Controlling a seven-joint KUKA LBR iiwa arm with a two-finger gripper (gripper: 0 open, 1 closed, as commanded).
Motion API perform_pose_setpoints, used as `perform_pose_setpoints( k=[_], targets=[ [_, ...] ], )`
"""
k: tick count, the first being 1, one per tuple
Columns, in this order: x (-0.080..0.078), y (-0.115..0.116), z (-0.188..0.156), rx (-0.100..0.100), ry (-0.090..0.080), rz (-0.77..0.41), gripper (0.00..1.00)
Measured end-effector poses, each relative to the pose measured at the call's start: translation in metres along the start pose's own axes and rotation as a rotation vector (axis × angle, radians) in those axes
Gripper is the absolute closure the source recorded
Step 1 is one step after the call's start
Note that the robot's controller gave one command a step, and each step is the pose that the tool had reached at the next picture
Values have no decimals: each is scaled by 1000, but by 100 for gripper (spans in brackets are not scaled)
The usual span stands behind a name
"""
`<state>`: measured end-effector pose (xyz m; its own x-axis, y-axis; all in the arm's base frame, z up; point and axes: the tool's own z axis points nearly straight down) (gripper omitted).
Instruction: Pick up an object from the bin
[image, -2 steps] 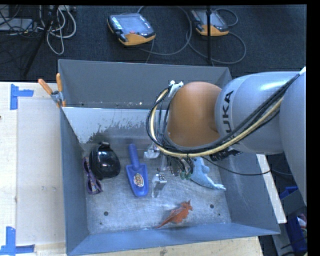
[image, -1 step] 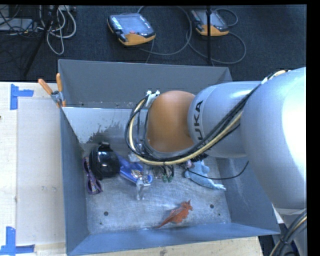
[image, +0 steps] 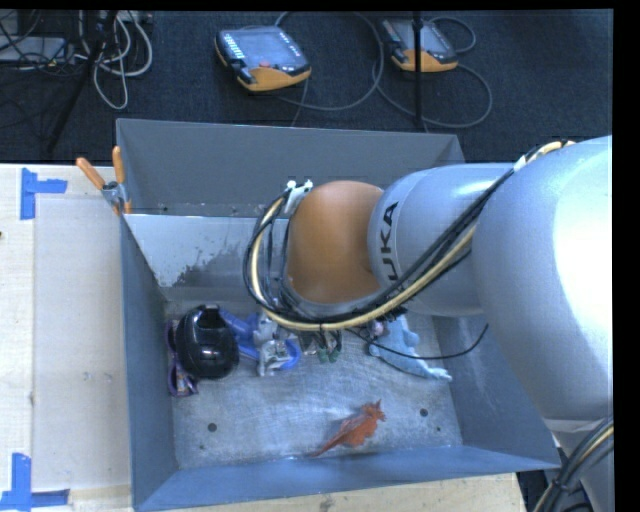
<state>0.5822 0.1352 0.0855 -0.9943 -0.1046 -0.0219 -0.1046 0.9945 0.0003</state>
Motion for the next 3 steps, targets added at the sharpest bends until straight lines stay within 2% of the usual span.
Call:
perform_pose_setpoints(
  k=[1, 2, 3],
  targets=[
    [0, 0, 0, 0, 0, 1, 100],
    [-19, -37, -186, 0, 12, 53, 100],
    [-17, -36, -181, 0, 20, 53, 100]
  ],
)
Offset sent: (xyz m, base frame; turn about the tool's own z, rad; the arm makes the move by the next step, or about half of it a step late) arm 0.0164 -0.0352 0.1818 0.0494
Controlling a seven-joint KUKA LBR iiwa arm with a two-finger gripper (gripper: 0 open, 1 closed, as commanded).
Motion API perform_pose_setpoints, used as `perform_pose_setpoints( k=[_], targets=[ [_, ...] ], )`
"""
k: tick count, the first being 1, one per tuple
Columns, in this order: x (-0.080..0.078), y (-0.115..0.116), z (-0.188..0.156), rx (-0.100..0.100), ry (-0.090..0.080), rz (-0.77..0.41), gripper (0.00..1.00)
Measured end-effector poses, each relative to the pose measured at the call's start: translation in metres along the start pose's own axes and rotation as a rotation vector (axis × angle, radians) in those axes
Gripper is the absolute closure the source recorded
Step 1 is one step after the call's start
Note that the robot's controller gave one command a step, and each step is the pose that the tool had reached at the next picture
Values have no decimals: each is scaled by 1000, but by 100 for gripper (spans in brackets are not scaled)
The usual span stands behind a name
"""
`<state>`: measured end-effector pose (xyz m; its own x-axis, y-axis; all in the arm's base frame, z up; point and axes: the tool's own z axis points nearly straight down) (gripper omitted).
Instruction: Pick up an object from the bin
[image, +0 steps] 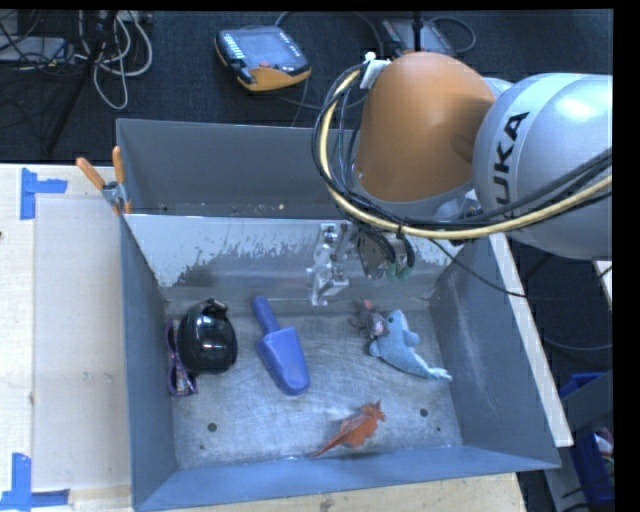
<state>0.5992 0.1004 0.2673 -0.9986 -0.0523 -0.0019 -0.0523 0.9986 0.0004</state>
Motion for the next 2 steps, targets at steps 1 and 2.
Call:
perform_pose_setpoints(
  k=[1, 2],
  targets=[
    [1, -3, 54, -1, -4, 19, 100],
    [7, -5, 191, -4, -1, 133, 0]
  ],
)
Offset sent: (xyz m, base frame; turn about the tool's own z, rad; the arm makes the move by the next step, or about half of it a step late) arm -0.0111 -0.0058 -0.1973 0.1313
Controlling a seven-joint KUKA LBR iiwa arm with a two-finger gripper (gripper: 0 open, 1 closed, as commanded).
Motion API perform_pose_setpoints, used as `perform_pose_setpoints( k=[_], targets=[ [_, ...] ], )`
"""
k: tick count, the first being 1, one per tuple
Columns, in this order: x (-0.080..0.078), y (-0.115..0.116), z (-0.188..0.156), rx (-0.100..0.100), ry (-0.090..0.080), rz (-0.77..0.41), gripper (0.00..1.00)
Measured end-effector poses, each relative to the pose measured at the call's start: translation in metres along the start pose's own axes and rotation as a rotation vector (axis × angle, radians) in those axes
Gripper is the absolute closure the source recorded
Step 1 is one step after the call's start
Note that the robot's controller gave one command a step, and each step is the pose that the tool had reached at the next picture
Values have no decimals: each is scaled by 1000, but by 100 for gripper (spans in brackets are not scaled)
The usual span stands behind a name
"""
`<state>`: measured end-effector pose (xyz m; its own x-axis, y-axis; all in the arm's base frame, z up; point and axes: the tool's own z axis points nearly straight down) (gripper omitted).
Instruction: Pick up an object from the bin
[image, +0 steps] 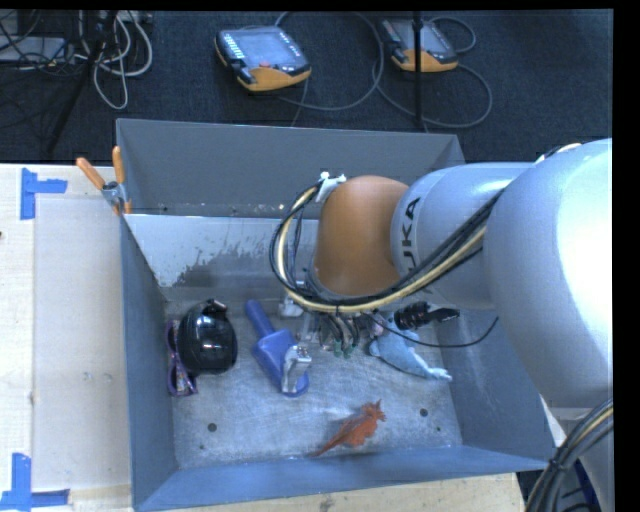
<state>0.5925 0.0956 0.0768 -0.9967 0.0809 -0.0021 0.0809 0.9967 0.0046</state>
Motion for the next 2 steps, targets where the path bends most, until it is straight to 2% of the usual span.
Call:
perform_pose_setpoints(
  k=[1, 2],
  targets=[
    [1, 1, -2, -1, 3, 0, 100],
    [1, 1, -2, -1, 3, 0, 100]
  ],
)
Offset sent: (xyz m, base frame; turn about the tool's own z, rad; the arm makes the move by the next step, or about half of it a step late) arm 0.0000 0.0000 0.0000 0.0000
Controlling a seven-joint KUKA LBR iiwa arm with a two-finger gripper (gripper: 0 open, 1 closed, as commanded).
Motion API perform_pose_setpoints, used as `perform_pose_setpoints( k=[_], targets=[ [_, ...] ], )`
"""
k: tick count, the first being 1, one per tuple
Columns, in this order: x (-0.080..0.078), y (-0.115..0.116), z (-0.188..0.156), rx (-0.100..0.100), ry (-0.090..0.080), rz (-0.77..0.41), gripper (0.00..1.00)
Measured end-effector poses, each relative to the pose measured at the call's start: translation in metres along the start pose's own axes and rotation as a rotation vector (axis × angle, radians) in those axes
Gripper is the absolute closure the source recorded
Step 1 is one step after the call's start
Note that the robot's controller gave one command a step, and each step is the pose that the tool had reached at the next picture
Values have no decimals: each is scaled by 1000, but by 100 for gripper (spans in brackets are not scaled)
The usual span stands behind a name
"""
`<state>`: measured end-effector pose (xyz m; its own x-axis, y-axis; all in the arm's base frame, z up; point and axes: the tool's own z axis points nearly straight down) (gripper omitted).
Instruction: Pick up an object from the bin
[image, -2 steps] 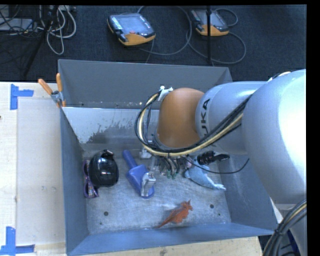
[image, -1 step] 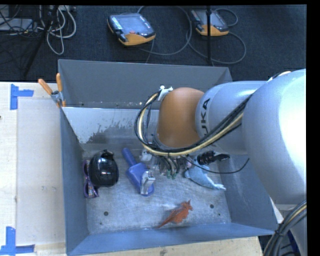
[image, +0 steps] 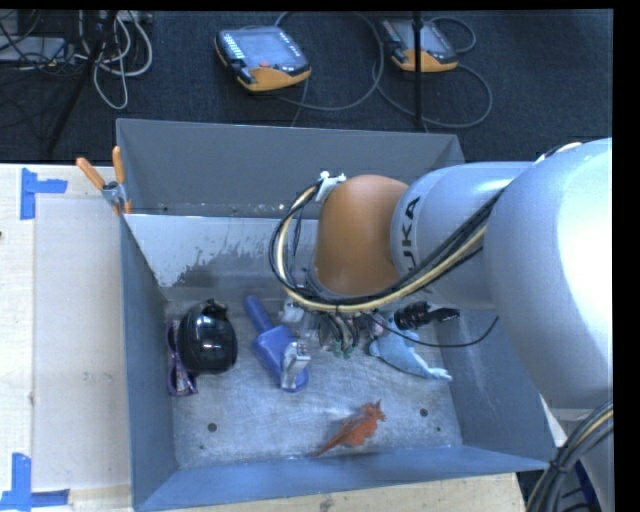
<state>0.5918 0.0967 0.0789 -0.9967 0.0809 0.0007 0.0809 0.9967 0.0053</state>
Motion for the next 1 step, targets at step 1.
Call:
perform_pose_setpoints(
  k=[1],
  targets=[
    [-10, -15, -139, 5, -3, -79, 100]
  ],
)
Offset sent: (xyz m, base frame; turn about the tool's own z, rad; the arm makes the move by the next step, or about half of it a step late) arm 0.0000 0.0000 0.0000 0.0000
